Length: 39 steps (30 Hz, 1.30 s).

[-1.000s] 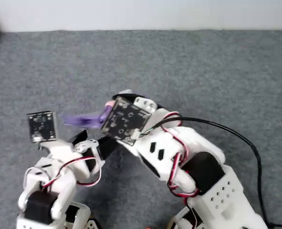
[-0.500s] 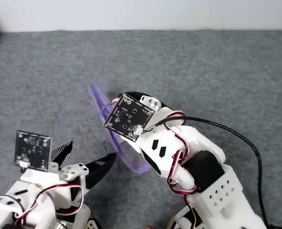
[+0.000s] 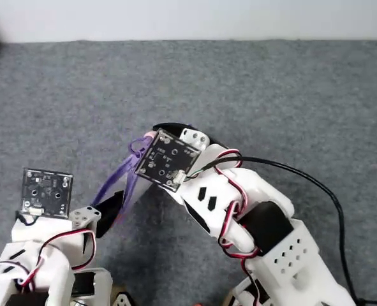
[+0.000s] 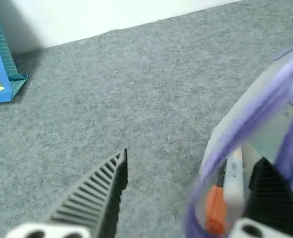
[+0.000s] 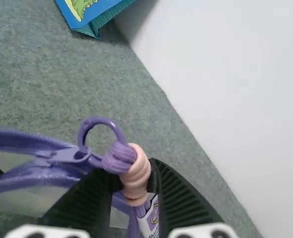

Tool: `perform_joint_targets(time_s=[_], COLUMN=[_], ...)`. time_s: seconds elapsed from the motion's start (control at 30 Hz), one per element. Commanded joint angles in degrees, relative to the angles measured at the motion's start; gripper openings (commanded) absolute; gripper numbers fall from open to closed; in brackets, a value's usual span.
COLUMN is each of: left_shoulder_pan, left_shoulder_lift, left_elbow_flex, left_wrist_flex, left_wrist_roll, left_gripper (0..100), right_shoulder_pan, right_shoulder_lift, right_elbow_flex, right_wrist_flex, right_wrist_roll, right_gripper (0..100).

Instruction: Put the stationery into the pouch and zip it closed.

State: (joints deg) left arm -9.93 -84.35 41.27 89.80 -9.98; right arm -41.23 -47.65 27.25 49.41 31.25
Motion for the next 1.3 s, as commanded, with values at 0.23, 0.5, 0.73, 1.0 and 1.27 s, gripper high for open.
perform_joint_targets(time_s=[0.23,0.5,0.73,1.0,1.27], left_shoulder_pan=[-0.53,-8.26,-17.32,-2.81,27.25], left_shoulder_lift=[-0.26,-0.18,-0.18,-0.09,0.18], left_elbow_flex=[-7.25,-7.43,4.44,15.87,16.57], left_wrist_flex=[-1.32,-2.73,-7.74,-7.38,-14.33], left_wrist_roll=[11.08,15.12,14.86,15.12,26.02], left_gripper=[37,37,37,37,37], right_shoulder_pan=[4.26,7.69,9.54,8.48,5.23], right_shoulder_lift=[-0.40,-1.01,-1.01,-0.13,3.21], right_elbow_flex=[4.48,4.48,4.40,4.66,4.31], right_wrist_flex=[-11.82,-13.58,-13.58,-13.76,-17.01], right_wrist_roll=[2.11,0.09,-5.63,-5.63,-5.63], right_gripper=[0.8,0.8,0.8,0.8,0.8])
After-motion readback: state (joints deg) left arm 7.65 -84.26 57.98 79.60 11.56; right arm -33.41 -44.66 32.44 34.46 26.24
